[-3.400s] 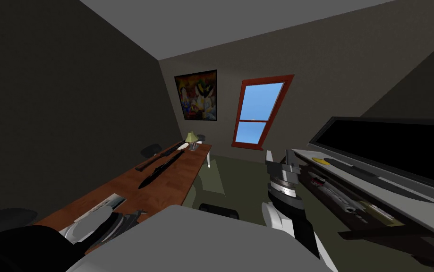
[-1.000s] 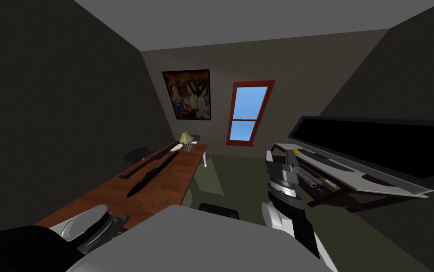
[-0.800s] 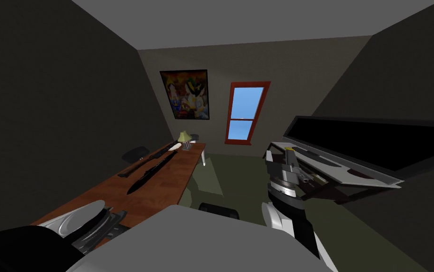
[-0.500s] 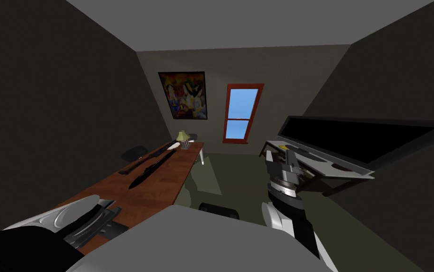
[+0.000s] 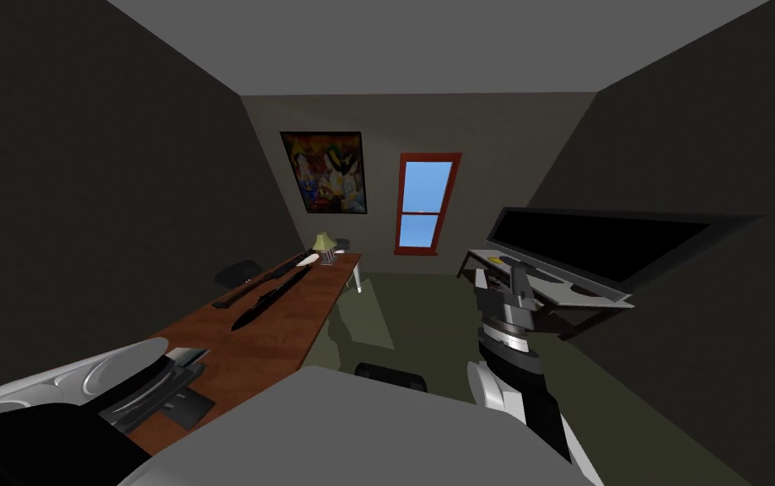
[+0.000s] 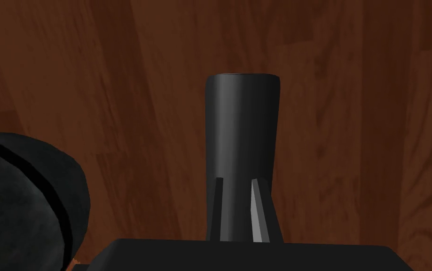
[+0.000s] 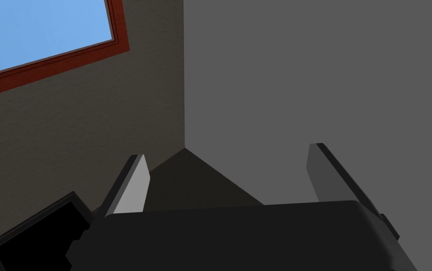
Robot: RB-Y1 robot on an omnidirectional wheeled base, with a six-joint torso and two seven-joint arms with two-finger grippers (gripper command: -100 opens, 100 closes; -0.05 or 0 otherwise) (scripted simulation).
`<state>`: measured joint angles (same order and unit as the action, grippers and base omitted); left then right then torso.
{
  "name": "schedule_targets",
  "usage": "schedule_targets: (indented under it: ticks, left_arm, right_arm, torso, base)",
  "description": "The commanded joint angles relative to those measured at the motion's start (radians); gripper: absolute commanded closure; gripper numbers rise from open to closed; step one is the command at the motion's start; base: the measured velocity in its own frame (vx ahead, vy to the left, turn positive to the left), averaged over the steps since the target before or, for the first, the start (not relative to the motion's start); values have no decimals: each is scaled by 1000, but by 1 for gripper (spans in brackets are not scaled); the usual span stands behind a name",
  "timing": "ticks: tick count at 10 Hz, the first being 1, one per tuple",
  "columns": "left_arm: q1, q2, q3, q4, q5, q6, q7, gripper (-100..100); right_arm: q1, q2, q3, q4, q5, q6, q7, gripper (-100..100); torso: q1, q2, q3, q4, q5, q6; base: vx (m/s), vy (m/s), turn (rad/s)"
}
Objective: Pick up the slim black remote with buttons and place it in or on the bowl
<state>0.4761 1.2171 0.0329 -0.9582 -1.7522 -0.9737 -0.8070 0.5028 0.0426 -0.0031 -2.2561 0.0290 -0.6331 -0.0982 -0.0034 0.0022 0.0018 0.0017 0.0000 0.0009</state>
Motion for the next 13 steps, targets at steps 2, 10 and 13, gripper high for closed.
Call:
schedule_targets:
  ticks: [2, 10, 13]
  left_arm:
    - [35, 54, 34, -35, 16, -38, 10, 100]
    - [93, 97, 56, -209, 98, -144, -44, 100]
    - [98, 97, 54, -234, 111, -159, -58, 100]
  right_arm:
    - [0, 0, 0, 0, 0, 0, 0, 0]
    - [0, 0, 0, 0, 0, 0, 0, 0]
    - [0, 0, 0, 0, 0, 0, 0, 0]
  torso:
    - [-3, 1, 1, 0, 0, -1]
    - [9, -5, -3, -2, 3, -3]
    - [11, -5, -3, -2, 4, -3]
  base:
    - [-117, -134, 60]
    - [-56, 9, 253]
    - [-20, 52, 219]
